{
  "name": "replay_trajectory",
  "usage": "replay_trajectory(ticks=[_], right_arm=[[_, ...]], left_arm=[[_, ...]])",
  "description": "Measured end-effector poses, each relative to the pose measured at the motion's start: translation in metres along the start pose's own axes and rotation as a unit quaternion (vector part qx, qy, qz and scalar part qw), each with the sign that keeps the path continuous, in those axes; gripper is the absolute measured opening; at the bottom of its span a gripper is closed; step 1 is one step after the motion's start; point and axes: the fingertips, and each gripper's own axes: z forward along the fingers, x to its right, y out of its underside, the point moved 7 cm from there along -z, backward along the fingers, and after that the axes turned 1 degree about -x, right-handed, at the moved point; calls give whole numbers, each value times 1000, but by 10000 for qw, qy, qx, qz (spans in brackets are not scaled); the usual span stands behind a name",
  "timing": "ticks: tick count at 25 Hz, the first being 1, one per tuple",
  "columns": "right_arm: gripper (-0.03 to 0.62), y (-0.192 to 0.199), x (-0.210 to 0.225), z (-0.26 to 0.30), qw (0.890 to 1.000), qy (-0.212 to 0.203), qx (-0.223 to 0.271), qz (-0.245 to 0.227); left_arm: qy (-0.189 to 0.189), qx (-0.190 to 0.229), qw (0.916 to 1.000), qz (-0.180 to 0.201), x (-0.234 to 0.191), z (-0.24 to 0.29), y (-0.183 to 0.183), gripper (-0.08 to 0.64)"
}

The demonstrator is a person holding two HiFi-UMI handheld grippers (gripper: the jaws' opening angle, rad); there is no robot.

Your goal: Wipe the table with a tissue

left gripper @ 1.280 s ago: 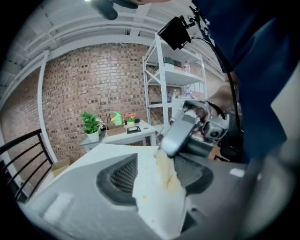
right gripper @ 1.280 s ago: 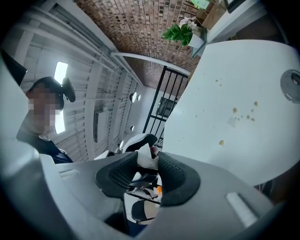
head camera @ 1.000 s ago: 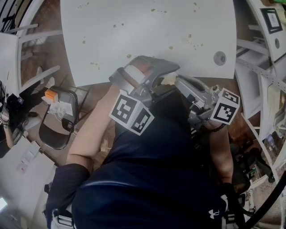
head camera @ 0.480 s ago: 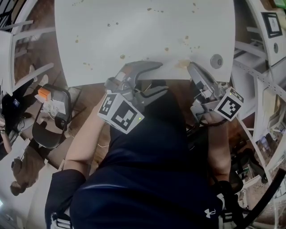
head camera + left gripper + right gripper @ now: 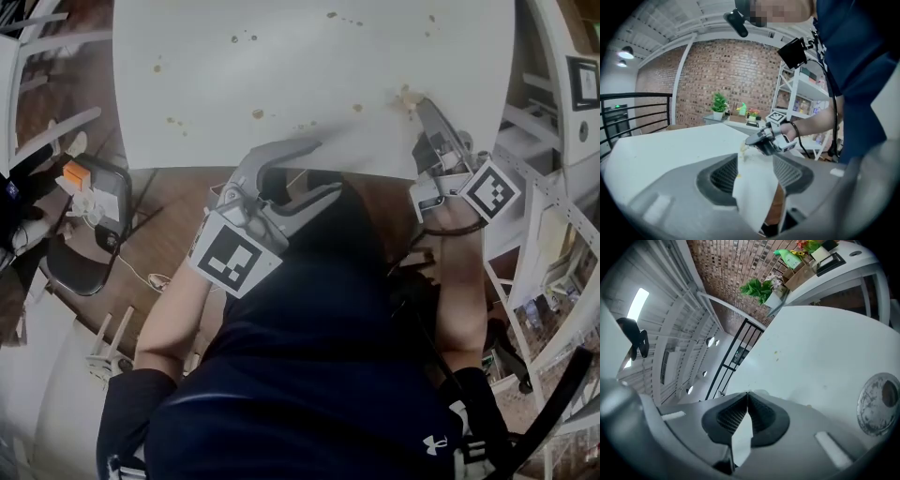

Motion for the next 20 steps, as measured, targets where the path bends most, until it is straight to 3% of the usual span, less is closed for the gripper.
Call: replay_trajectory(ticks=[7,10,14,15,20], right_arm=[[15,-3,12,28,9992,184,-300,-212],[16,-1,15,32,9946,674,-528,-579],[27,-2,13,31,9694,1546,-905,-1676],[63,-1,13,31,9613,1680,-998,-1940],[149,0,11,38,9266,1983,-1408,-2868]], left_arm=[[-209,206,9993,-249,-6,-14,8,214],[-265,277,9987,-327,-7,-19,8,205],[-327,328,9982,-379,-10,-23,8,193],[-338,339,9981,-379,-11,-24,7,191],[-343,382,9979,-406,-15,-22,3,183]])
